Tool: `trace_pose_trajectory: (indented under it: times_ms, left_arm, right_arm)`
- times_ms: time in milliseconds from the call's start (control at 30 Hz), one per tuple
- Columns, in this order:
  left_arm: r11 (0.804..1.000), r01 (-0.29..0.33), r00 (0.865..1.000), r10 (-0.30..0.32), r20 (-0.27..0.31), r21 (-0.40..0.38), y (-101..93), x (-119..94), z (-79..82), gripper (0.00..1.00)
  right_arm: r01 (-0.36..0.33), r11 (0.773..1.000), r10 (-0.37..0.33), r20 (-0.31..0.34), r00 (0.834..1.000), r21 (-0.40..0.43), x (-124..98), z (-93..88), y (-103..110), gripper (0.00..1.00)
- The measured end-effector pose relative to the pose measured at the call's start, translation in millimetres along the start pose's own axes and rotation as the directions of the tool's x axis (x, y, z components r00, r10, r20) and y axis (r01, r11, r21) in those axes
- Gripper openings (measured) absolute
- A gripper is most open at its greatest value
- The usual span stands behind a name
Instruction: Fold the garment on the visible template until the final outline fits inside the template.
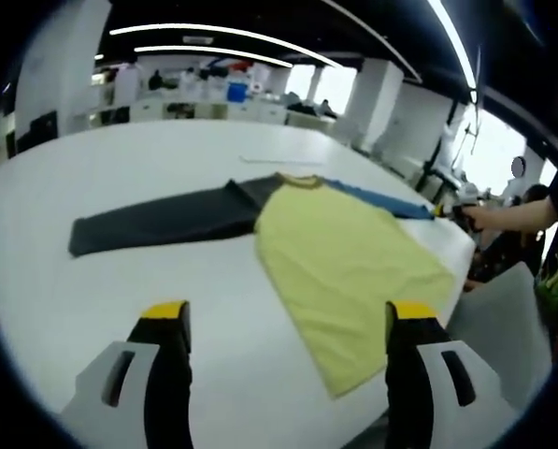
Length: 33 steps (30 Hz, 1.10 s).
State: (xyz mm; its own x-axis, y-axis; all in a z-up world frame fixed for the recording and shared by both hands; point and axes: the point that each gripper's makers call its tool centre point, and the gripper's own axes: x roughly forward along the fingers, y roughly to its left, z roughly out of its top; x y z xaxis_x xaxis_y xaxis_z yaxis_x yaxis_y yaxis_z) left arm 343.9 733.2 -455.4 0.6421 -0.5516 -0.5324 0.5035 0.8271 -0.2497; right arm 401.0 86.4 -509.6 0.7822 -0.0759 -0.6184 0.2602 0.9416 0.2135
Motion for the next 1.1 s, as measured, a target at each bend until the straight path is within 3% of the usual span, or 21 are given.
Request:
trace_pose_trajectory:
  times_ms: [200,267,667,900,1100]
  left_arm:
    - [1.000,0.001,1.000,-0.001,0.001,-0.010,-1.4,-0.6,-1.8,0.81]
    - [1.000,-0.003,1.000,0.003,0.001,-0.013,-0.5,-1.1,-2.0,0.81]
    - [1.000,0.005,1.000,-0.005,0.019,-0.015,-3.4,0.8,1.5,0.79]
    - [1.000,0.009,0.999,-0.009,0.032,-0.020,-2.3,4.4,1.4,0.78]
    - [1.000,0.008,0.998,-0.007,0.055,-0.027,0.7,1.0,3.6,0.77]
  right_arm:
    - [0.021,1.000,-0.021,-0.011,1.000,-0.019,3.5,-2.3,-6.0,0.09]
    - [0.032,0.999,-0.032,-0.017,0.999,-0.040,4.1,-2.4,-7.9,0.00]
    - [-0.021,1.000,0.021,0.024,0.999,0.003,-6.1,18.9,7.0,0.00]
    - [-0.142,0.990,0.142,0.058,0.988,-0.013,-6.2,49.2,44.4,0.00]
    - [-0.270,0.963,0.270,0.081,0.959,-0.016,-4.7,72.0,102.1,0.00]
